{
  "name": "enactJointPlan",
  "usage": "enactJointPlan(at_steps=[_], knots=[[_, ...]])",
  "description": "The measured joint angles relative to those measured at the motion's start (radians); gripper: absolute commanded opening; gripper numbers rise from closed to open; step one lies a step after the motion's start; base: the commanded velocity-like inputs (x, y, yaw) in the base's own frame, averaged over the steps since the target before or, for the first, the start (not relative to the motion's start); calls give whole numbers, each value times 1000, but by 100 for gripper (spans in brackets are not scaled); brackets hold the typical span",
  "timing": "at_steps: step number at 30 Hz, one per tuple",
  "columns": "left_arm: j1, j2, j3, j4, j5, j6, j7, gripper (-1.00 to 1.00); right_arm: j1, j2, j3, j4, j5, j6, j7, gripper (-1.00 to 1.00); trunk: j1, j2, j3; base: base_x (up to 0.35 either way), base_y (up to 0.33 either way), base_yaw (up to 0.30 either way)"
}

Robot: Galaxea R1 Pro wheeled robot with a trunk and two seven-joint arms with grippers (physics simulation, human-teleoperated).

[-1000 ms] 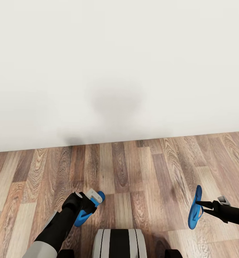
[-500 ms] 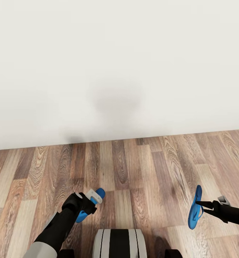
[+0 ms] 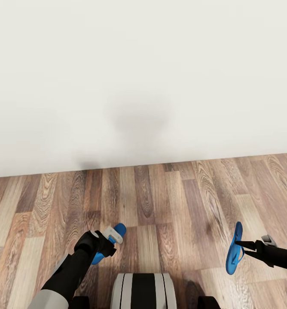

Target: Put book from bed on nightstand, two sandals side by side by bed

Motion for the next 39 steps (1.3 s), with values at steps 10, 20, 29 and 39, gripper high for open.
enactJointPlan(at_steps=[10,20,29,39], knots=[[0,0,0,-1,-1,0,1,100,0,0,0,0,-1,0,-1,-100,4,-2,-31,0,0,0],[0,1,2,-2,-7,1,6,100,0,0,0,0,-1,0,-1,-100,4,-2,-31,0,0,0],[0,0,0,-2,-6,3,85,100,0,0,0,0,-1,0,-1,-100,4,-2,-31,0,0,0],[0,-1,0,-2,-6,3,91,100,0,0,0,0,-1,0,-1,-100,4,-2,-31,0,0,0]])
